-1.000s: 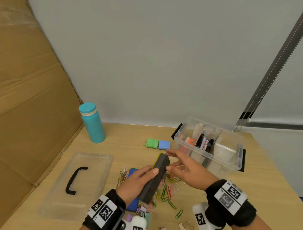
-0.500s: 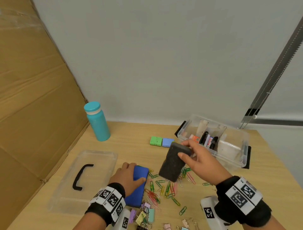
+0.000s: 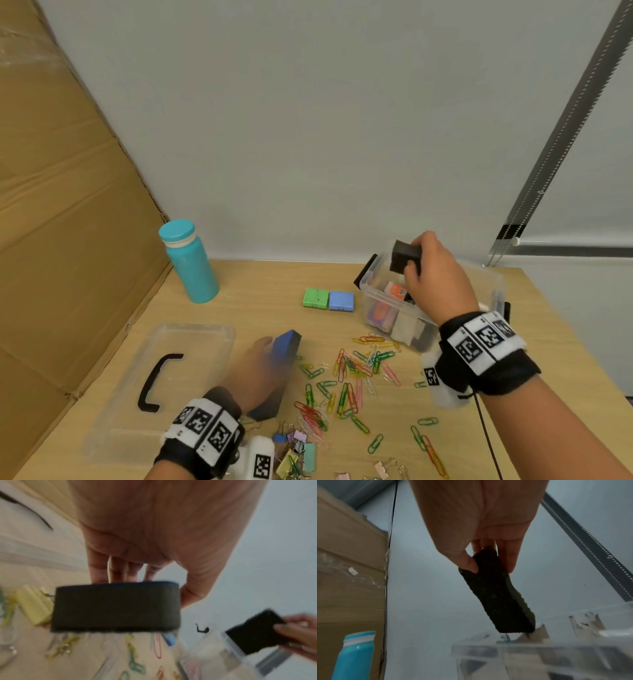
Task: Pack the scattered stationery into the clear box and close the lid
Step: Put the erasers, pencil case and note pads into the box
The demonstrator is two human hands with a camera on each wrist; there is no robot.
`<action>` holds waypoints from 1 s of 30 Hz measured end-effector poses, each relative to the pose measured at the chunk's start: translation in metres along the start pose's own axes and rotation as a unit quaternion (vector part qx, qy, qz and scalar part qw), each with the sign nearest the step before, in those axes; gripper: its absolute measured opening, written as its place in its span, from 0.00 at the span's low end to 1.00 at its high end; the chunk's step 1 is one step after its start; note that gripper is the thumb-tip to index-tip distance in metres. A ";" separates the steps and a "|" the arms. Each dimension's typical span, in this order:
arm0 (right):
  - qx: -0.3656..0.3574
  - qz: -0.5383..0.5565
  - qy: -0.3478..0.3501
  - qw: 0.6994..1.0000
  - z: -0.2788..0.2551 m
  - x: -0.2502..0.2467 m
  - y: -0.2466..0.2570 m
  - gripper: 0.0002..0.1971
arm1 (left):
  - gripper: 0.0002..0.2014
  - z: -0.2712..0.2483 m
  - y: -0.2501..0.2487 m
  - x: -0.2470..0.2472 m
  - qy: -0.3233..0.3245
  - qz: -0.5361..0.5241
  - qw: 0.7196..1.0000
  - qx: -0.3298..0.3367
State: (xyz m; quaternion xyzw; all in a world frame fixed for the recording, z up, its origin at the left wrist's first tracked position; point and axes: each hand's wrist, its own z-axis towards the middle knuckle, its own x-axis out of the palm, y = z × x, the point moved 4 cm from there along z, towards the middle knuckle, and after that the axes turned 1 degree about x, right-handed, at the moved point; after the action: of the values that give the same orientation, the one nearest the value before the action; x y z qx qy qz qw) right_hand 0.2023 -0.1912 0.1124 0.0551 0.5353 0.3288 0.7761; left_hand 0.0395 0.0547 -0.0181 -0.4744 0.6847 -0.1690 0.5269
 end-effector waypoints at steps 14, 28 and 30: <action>0.023 -0.147 0.059 0.987 0.032 0.043 -0.002 0.11 | 0.15 -0.011 -0.002 -0.018 0.010 -0.340 0.940 -0.023; 0.000 -0.195 0.163 0.967 0.021 0.071 -0.015 0.16 | 0.16 -0.006 -0.026 -0.001 0.039 -0.385 0.922 0.008; -0.060 -0.101 0.089 0.989 0.002 0.059 0.002 0.15 | 0.17 -0.006 -0.029 0.000 0.032 -0.405 0.913 0.021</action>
State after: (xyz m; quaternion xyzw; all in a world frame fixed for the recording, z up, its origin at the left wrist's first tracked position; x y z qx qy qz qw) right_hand 0.2158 -0.1550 0.0672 -0.0751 0.5848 0.2839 0.7562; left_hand 0.0481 0.0386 0.0054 -0.6946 0.4464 -0.3970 0.4009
